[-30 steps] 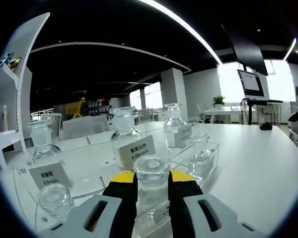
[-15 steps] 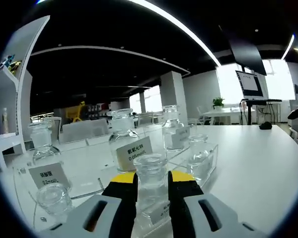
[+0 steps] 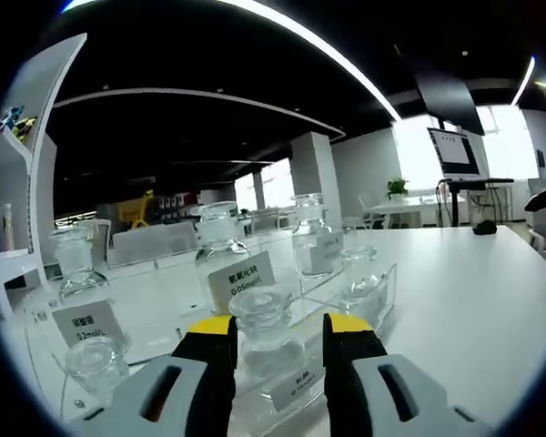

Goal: Identify the label on the chemical reagent bottle, grasp the chemical reagent bottle, and place it in the designated position on the reagent rack

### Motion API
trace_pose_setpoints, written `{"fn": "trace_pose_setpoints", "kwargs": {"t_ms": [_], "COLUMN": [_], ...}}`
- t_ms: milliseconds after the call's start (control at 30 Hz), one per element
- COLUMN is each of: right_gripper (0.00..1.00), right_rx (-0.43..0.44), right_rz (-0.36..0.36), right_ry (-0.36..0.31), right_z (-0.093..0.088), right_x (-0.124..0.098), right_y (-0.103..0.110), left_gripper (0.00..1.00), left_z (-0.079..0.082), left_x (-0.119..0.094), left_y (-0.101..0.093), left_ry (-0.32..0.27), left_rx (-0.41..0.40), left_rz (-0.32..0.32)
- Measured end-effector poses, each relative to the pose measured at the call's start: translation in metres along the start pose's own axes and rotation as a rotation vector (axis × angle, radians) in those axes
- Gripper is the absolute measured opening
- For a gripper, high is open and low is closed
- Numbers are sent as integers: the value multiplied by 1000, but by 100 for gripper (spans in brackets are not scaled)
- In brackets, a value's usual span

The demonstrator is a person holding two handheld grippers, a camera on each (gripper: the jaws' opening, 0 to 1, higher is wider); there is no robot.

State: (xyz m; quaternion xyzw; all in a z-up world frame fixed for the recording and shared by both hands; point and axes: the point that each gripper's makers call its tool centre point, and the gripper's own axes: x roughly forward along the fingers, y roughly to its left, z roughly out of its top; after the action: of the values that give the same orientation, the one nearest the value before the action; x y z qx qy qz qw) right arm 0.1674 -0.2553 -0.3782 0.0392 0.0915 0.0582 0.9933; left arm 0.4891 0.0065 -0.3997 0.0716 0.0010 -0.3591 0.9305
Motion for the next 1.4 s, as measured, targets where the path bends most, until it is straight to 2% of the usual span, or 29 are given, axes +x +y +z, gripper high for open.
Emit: {"fn": "trace_pose_setpoints", "kwargs": {"t_ms": [500,967,1167,1400], "right_gripper": [73,73,73,73], "right_rx": [-6,-1,-1,2], "right_rz": [13,14,14,26], "right_ry": [3,-1,-1,-8], "right_z": [1,1,1,3], "right_x": [4,4,5,7], "right_y": [7,7,6,9], "left_gripper": [47,46,47,51], "left_z": [-2,3,5,8], "left_x": [-4,-6,-13,-35], "left_y": [-7,-3,-7,-7], "left_ry": [-2,-25,-24,-25], "left_rx": [29,68,36,-12], "left_rz": [-23,33,25,22]}}
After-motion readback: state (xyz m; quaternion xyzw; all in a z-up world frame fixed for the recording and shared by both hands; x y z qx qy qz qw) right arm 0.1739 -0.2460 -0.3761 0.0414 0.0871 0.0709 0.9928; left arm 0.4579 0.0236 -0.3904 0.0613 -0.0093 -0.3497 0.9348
